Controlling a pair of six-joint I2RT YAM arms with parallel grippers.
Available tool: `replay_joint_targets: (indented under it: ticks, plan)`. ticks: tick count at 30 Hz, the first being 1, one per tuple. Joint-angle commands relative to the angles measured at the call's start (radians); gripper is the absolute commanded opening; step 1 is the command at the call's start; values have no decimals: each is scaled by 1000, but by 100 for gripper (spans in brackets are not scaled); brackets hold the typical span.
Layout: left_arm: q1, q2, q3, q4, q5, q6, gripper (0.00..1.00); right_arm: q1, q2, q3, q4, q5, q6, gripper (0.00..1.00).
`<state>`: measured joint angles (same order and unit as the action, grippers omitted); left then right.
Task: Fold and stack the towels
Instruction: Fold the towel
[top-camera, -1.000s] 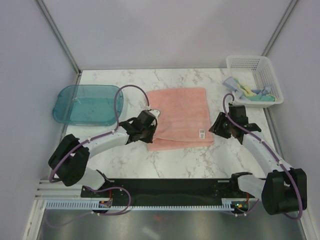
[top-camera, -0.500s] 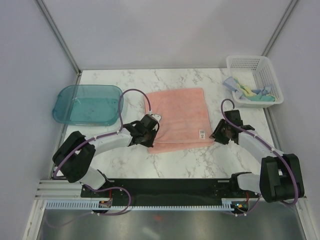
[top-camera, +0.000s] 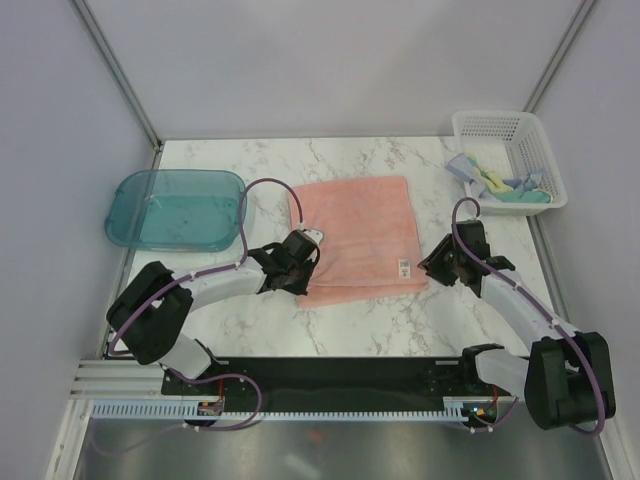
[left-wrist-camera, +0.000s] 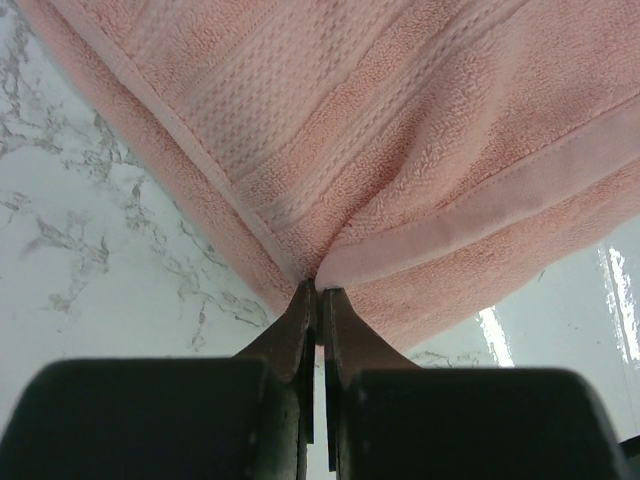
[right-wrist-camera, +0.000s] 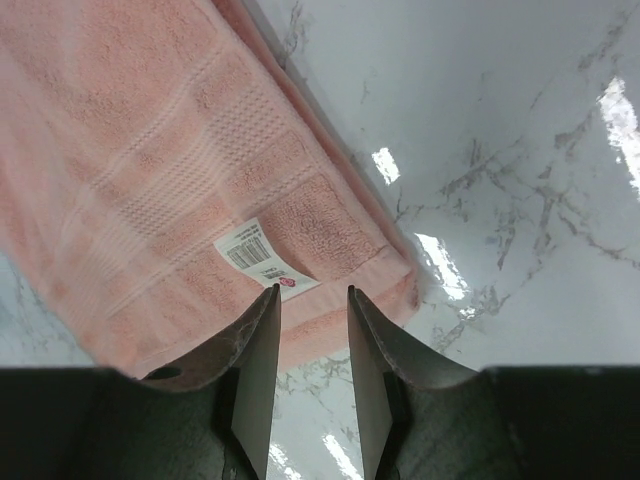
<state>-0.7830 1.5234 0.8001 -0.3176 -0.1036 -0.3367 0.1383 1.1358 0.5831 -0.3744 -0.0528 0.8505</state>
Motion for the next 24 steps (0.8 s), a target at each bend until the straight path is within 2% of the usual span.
replay_joint_targets:
  ticks: [1,14,24]
  plan:
    - [-10,4,-9,32,-21,-35,2,32,5,-26,18,-5,99,41]
    - [-18,6,-7,35,-24,-30,2,47,42,-134,134,100,188,41]
    - [-22,3,-6,34,-27,-28,2,47,18,-121,109,110,208,37]
